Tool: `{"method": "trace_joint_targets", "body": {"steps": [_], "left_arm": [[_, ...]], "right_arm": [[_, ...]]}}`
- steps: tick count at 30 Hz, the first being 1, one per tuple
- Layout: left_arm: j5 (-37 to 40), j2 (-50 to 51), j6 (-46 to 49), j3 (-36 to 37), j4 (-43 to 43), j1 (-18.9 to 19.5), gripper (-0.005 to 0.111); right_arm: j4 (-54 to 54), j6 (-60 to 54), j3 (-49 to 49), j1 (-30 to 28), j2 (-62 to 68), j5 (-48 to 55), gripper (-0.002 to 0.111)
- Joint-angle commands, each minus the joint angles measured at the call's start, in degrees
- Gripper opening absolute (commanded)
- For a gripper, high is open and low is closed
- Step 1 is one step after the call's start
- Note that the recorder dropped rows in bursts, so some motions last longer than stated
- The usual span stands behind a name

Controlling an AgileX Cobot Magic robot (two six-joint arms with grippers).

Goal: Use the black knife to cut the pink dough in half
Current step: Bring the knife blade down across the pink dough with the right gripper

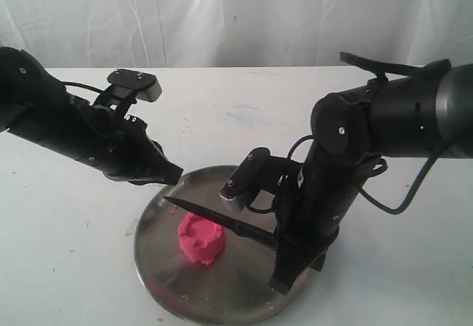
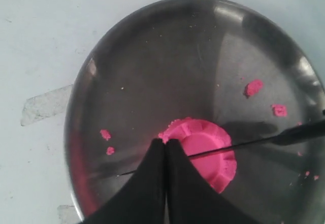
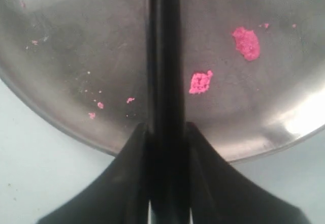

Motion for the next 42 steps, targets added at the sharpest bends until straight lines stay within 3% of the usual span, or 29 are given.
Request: {"method": "trace_joint_targets", "body": {"steps": [1, 10, 19, 23, 31, 42], "left_arm": [[-0.8, 0.1, -0.1, 0.6, -9.1, -0.3, 0.0], [-2.1, 1.0, 5.8, 0.6, -10.6, -0.8, 0.0], [-2.6, 1.0, 5.9, 0.6, -11.0, -0.8, 0.0], [-3.4, 2.4, 12.3, 0.6, -10.2, -0.8, 0.0], [-3.8, 4.5, 12.3, 1.1, -13.0, -0.8, 0.0], [-5.1, 3.9, 12.4, 0.5, -15.7, -0.8, 0.0]], "right_arm": [[-0.4, 0.3, 0.2, 0.1, -0.1, -2.1, 0.0], [0.0, 0.3, 0.2, 0.1, -0.1, -3.0, 0.0], [0.8, 0.3, 0.2, 0.1, -0.1, -3.6, 0.0], [1.1, 0.3, 0.2, 0.1, -0.1, -3.9, 0.0], [1.1, 0.3, 0.2, 0.1, -0.1, -8.2, 0.0], [1.1, 0.3, 0.2, 0.1, -0.1, -6.6, 0.0]]}}
